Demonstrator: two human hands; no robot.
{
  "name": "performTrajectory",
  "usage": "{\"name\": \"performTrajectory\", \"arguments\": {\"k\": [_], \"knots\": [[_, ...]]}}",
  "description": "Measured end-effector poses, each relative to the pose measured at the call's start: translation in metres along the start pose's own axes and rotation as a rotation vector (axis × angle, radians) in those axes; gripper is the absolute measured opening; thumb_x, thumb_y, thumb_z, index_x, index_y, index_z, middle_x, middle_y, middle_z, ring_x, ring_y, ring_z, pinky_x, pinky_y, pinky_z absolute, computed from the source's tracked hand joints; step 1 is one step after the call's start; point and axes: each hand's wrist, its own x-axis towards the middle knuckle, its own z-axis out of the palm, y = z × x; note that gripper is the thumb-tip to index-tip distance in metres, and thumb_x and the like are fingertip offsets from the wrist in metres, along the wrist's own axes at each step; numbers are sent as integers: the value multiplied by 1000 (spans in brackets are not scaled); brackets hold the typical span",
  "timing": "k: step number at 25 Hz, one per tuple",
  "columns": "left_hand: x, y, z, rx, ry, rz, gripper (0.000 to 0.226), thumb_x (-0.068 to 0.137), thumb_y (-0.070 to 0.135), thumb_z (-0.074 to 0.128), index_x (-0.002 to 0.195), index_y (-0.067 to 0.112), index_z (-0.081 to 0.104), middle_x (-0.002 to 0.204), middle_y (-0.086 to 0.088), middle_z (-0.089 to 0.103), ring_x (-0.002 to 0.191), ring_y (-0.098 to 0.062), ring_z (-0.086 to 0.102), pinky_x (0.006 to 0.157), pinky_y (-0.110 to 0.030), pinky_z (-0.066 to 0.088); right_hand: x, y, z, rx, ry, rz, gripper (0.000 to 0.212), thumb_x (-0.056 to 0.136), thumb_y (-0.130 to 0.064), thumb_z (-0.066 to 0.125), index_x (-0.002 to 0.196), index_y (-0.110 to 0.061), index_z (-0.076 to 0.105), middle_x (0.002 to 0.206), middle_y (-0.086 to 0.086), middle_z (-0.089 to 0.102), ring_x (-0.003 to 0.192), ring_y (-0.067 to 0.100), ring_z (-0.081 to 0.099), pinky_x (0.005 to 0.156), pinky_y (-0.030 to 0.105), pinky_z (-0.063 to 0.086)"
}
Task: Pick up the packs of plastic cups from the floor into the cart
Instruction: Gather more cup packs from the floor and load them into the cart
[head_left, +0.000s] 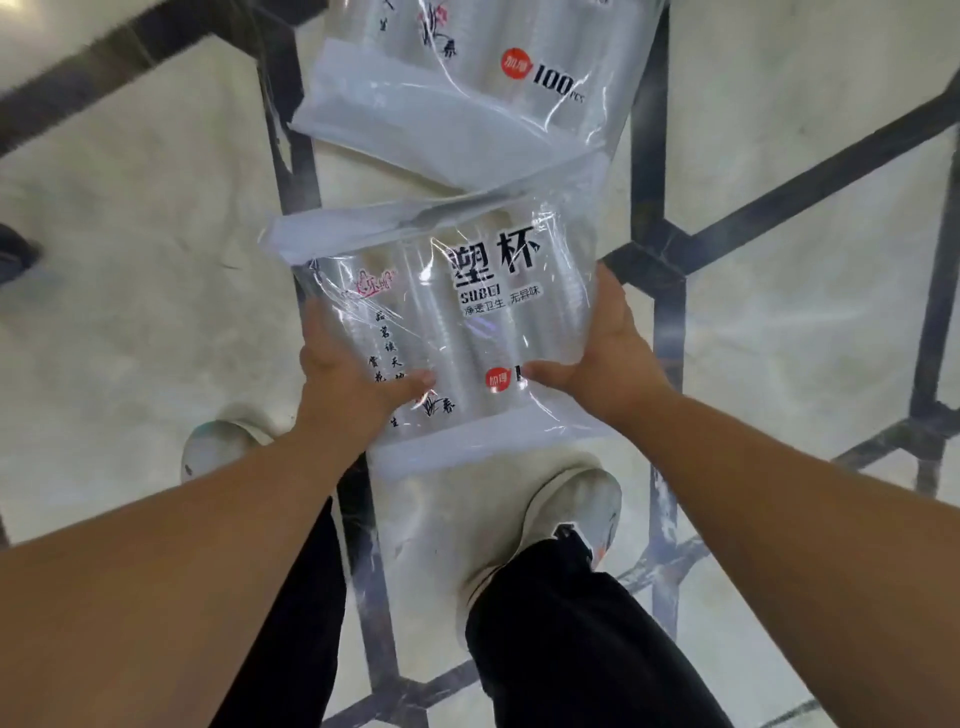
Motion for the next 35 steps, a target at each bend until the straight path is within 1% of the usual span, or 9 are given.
{"name": "performTrajectory", "arguments": {"k": [3, 5, 10, 17, 21, 25, 29, 32, 35], "knots": [[-26, 14, -8, -7, 43, -68, 142, 59, 31, 99, 161, 25, 0, 161, -8, 17, 137, -6, 23, 111, -23, 17, -22, -7, -3, 61, 17, -25, 130, 69, -46, 92, 160, -33, 0, 159, 1, 27, 143, 20, 35, 115, 45, 39], [-52, 30, -26, 19, 60, -63, 142, 61, 28, 98, 161, 24, -4, 163, -8, 13, 145, -13, 22, 107, -21, 16, -49, -21, -17, 108, 18, -37, 128, 68, -45, 92, 160, -34, 3, 156, -1, 31, 139, 17, 38, 114, 43, 40], [-146, 133, -120, 64, 45, 41, 146, 56, 40, 99, 161, 33, -2, 161, -1, 18, 138, -6, 24, 112, -32, 24, -153, -97, -100, 200, 39, -77, 128, 64, -49, 93, 158, -39, 6, 153, -6, 36, 139, 16, 41, 112, 47, 42], [-324, 319, -246, 164, 120, 310, 150, 52, 64, 92, 162, 27, -2, 163, 9, 14, 148, -9, 14, 120, -33, 14, -355, -226, -276, 292, 162, -199, 120, 67, -42, 93, 158, -34, 14, 147, -11, 37, 136, 11, 41, 113, 40, 40], [-438, 408, -313, 260, 216, 411, 143, 62, 67, 83, 162, 18, -7, 167, -9, 11, 151, -25, 14, 121, -42, 18, -466, -289, -356, 306, 225, -313, 123, 70, -43, 92, 160, -28, 10, 146, -7, 35, 138, 16, 38, 108, 32, 36], [-521, 437, -362, 220, 296, 509, 141, 60, 78, 78, 162, 28, -5, 167, -4, 15, 148, -23, 19, 118, -42, 23, -537, -331, -389, 314, 244, -426, 112, 66, -41, 93, 152, -34, 21, 136, -7, 44, 123, 14, 47, 103, 37, 44], [-583, 437, -401, 101, 407, 567, 141, 61, 58, 91, 159, 43, -9, 166, 3, 19, 150, -19, 22, 121, -46, 27, -581, -370, -398, 275, 220, -578, 100, 62, -36, 94, 141, -37, 32, 126, -16, 48, 120, 10, 51, 97, 33, 45], [-604, 419, -421, 13, 463, 566, 140, 61, 61, 90, 155, 53, -14, 165, 0, 20, 149, -19, 23, 120, -46, 27, -594, -399, -396, 189, 206, -692, 92, 60, -38, 93, 132, -38, 36, 120, -22, 47, 118, 9, 50, 89, 29, 42], [-619, 396, -456, -47, 535, 556, 138, 63, 59, 90, 148, 62, -19, 163, 3, 22, 148, -19, 25, 118, -45, 29, -605, -439, -377, 118, 172, -726, 111, 56, -50, 91, 146, -39, 27, 131, -15, 47, 121, 9, 51, 101, 36, 45]]}}
